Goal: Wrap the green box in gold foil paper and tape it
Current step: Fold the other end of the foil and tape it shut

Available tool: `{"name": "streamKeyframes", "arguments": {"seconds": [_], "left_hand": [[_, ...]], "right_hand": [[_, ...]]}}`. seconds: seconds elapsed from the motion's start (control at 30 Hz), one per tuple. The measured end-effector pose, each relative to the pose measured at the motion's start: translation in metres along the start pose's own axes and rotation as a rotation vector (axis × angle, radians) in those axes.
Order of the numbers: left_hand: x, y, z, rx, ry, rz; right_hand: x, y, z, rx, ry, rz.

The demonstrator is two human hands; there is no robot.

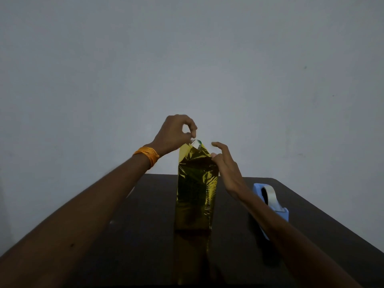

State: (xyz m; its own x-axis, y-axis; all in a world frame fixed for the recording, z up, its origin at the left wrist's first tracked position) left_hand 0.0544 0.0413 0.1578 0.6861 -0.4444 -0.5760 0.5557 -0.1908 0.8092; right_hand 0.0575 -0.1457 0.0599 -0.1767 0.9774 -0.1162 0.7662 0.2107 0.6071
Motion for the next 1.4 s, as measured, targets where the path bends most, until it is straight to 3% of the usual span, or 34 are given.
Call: {"name": "streamKeyframes", "arguments": {"seconds": [0.17,0.27,0.33,0.43,0.63,1.0,1.4], "left_hand": [[-0.004,-0.026,-0.026,-0.306,-0.247,0.236],[0.015,-0.058,-0.047,-0.555,-0.335,0.168],[0.028,-0.075,-0.051,-0.614,-0.411,0.052],[0.039,-0.085,-0.039,-0.573,-0.521,-0.109],[0.044,-0.078,-0.022,-0.610,-0.639,-0.177],[0.047,-0.062,-0.014,-0.547,-0.580,-0.411],[0.050,-0.063,-0.015,-0.516,-0.591,-0.442]], "right_hand": [[0.001,-0.001,-0.001,-0.007,0.016,0.004],[0.000,0.000,0.002,0.002,0.036,0.012],[0.001,-0.001,0.002,-0.002,0.037,0.017],[0.002,-0.001,0.002,-0.003,0.045,0.024],[0.000,-0.004,-0.002,0.004,0.041,0.005],[0.001,-0.001,0.008,-0.020,0.032,0.026],[0.001,0.000,0.005,-0.024,0.040,0.017]]}}
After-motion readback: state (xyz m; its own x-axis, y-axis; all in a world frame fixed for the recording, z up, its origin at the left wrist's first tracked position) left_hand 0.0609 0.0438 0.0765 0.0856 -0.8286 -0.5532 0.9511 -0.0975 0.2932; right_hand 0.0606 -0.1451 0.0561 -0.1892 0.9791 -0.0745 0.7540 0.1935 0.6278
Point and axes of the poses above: each hand's wrist, its own y-axis towards the middle knuckle, its own x-axis out of the palm, z = x × y, the point moved 2 cm from there along y, towards the middle knuckle, and after that the axes turned 15 degrees about y, right-handed, at the moved point
